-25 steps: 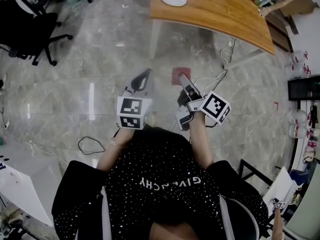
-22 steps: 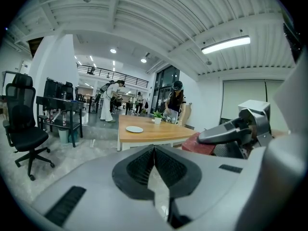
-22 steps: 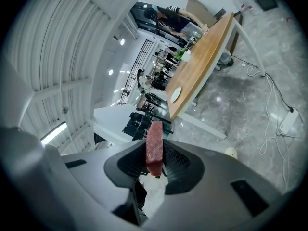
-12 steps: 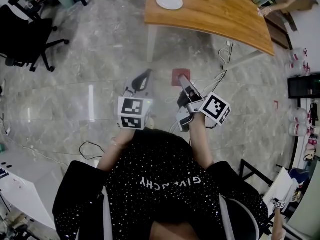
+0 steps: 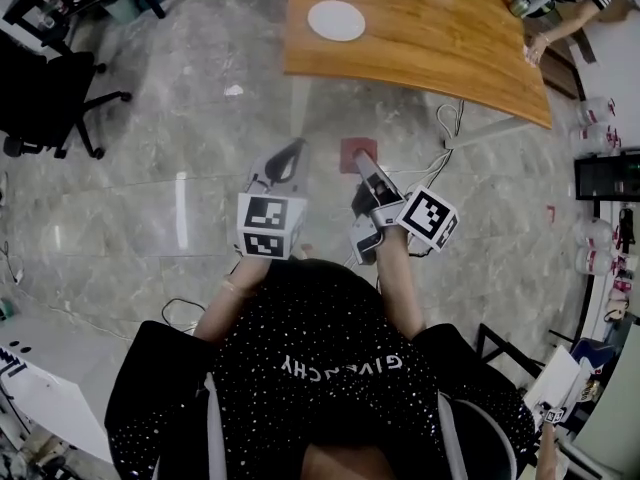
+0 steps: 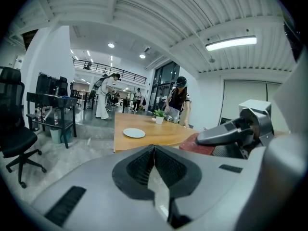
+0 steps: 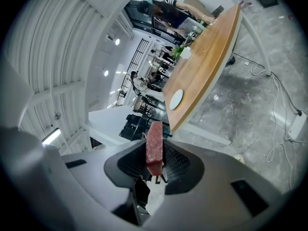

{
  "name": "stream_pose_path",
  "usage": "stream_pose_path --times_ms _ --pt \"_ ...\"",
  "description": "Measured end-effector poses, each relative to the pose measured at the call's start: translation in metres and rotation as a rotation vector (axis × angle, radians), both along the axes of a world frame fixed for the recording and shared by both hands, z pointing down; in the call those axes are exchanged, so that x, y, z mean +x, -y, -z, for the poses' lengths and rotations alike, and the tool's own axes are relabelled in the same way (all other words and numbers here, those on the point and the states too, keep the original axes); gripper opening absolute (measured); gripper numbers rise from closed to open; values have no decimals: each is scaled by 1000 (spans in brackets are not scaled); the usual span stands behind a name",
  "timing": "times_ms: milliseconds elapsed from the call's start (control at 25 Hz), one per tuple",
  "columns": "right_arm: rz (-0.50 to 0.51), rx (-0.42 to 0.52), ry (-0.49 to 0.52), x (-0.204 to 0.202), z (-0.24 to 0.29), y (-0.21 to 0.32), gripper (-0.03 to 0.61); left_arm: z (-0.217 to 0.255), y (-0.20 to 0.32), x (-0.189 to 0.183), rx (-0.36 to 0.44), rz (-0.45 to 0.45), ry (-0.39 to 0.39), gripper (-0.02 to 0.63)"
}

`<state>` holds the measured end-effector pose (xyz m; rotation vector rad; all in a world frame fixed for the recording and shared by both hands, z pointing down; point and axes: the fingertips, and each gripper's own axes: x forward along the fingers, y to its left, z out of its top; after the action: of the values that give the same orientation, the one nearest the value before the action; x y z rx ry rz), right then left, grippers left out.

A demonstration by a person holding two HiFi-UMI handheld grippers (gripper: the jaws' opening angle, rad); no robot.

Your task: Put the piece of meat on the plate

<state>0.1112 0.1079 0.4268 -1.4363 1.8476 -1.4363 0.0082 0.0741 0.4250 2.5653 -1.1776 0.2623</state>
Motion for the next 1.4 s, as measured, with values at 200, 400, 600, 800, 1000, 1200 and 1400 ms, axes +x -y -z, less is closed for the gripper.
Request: stream_pose_path --times_ms 200,400,600,800,1000,1200,1400 --pt "-25 -17 8 13 5 50 98 7 53 14 -10 -25 5 11" --pt "-53 -29 23 27 10 110 98 11 114 31 -23 -57 12 11" --pt "-82 -34 21 42 16 174 98 20 186 47 -17 -81 12 11" --pt "-110 -51 20 54 16 223 98 22 241 61 -26 -110 12 11" --pt "-117 -62 20 60 11 251 98 14 271 70 -37 -125 17 11" --pt "-113 -72 11 62 -1 261 98 10 285 67 -20 -124 22 11" --pt "-117 -78 14 58 -4 269 98 5 292 60 -22 -122 29 11"
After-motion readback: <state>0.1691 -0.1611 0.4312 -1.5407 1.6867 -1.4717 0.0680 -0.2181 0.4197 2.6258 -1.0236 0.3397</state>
